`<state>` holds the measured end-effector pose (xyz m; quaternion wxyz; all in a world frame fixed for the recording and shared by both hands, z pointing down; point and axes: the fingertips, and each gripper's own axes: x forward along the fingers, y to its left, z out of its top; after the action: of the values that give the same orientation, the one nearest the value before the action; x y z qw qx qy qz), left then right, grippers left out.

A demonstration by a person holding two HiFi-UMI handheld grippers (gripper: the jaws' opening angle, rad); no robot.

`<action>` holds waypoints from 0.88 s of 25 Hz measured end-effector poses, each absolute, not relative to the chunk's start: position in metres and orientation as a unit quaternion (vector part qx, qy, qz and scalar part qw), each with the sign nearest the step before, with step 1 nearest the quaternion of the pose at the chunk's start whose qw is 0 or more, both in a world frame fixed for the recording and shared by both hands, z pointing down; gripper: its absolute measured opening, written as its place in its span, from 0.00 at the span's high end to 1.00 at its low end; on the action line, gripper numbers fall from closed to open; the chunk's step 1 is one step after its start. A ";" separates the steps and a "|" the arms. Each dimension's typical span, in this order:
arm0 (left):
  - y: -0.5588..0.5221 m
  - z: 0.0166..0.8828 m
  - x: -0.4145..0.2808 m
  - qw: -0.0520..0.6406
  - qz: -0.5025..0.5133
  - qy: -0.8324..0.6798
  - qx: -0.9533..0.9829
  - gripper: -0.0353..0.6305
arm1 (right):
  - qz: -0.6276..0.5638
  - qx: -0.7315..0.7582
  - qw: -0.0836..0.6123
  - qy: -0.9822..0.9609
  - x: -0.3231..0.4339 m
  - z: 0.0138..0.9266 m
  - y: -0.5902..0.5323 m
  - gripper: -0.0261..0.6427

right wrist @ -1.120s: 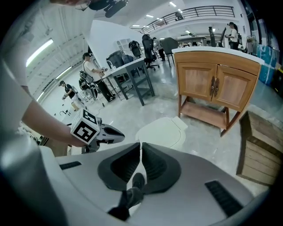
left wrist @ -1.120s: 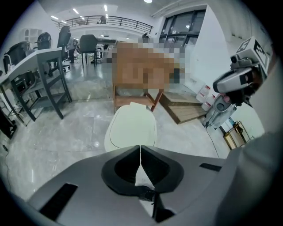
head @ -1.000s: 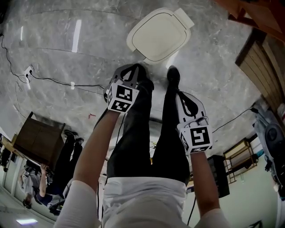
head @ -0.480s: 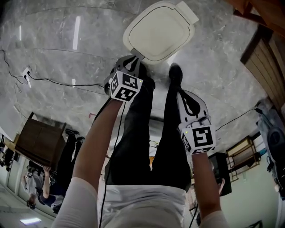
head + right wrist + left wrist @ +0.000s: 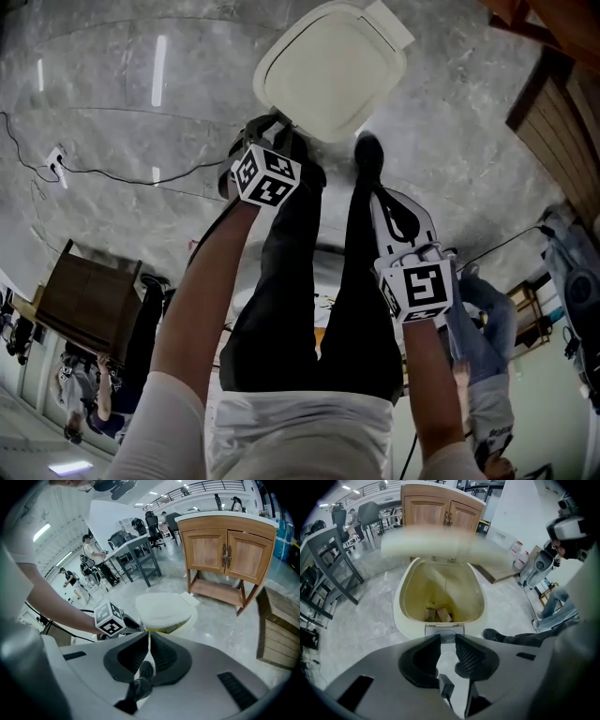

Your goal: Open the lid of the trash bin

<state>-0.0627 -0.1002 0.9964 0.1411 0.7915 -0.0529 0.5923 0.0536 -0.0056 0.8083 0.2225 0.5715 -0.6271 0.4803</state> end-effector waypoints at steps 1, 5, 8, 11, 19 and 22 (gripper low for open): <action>-0.100 0.996 -0.063 0.142 0.594 -0.055 0.790 0.79 | 0.479 0.571 0.222 -0.628 0.053 0.807 -0.007 0.91; -0.102 0.995 -0.059 0.152 0.591 -0.063 0.790 0.79 | 0.473 0.571 0.223 -0.633 0.049 0.797 -0.013 0.91; -0.101 0.992 -0.058 0.155 0.594 -0.058 0.787 0.79 | 0.460 0.569 0.231 -0.641 0.051 0.785 -0.015 0.91; -0.105 0.979 -0.058 0.161 0.589 -0.067 0.789 0.79 | 0.447 0.572 0.237 -0.646 0.057 0.769 -0.021 0.91; -0.127 0.901 -0.050 0.164 0.547 -0.094 0.815 0.87 | 0.410 0.585 0.256 -0.651 0.069 0.719 -0.035 0.91; -0.129 0.860 -0.051 0.160 0.534 -0.092 0.825 0.89 | 0.405 0.585 0.259 -0.653 0.067 0.694 -0.034 0.91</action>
<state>-0.0512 -0.1294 0.8599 0.1599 0.8250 -0.0921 0.5342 0.0670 -0.0344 0.6938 0.2586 0.5852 -0.6532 0.4050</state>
